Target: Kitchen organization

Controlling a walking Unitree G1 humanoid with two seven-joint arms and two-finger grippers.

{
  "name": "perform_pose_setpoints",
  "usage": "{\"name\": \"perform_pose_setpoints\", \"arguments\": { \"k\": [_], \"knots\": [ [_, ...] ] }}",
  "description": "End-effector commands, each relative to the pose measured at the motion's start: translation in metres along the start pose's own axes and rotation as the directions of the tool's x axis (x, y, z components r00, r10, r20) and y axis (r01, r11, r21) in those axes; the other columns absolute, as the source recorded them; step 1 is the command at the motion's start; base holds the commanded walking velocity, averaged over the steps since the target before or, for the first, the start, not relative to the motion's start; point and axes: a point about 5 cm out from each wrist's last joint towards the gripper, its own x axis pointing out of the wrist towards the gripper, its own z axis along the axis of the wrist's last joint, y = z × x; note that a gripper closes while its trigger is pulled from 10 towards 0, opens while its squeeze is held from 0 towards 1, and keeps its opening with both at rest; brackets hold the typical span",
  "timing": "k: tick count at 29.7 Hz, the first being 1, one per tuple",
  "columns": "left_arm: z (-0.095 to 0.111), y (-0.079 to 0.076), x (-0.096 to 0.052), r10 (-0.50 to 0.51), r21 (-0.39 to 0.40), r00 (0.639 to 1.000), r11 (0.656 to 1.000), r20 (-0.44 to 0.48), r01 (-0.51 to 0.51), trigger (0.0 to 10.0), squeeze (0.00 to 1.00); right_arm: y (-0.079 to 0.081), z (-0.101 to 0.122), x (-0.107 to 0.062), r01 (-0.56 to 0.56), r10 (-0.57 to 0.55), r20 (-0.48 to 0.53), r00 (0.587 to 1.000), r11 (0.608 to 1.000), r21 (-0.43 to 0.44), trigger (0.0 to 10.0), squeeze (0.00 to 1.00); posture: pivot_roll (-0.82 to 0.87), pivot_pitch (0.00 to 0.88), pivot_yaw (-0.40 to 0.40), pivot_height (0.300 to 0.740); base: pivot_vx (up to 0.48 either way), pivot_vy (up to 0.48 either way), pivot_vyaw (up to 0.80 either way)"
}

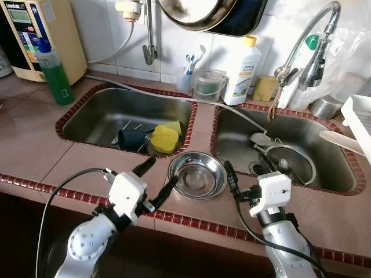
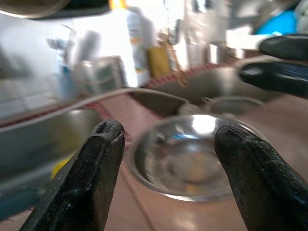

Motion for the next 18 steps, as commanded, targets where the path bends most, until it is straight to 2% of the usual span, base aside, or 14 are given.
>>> {"name": "perform_pose_setpoints", "arguments": {
  "k": [1,10,18],
  "knots": [
    [0.002,-0.005,-0.001,-0.036,0.005,0.999,0.999,0.011,0.036,10.0,0.00,-0.003,0.004,0.000,0.018,-0.018,0.010,1.000,1.000,0.002,10.0,0.00,-0.13,0.027,-0.036,0.740,0.000,0.000,0.00],
    [0.004,-0.012,-0.007,-0.088,-0.002,0.996,0.996,0.005,0.088,10.0,0.00,-0.001,0.005,-0.003,0.022,-0.022,0.006,1.000,1.000,0.019,10.0,0.00,-0.13,0.024,-0.027,0.740,0.000,0.000,0.00],
    [0.007,-0.016,-0.007,-0.095,-0.008,0.995,0.995,0.013,0.095,10.0,0.00,-0.005,0.005,0.004,0.063,-0.060,-0.027,0.998,0.992,0.114,10.0,0.00,-0.12,0.036,-0.035,0.740,0.000,0.000,0.00]
  ]
}}
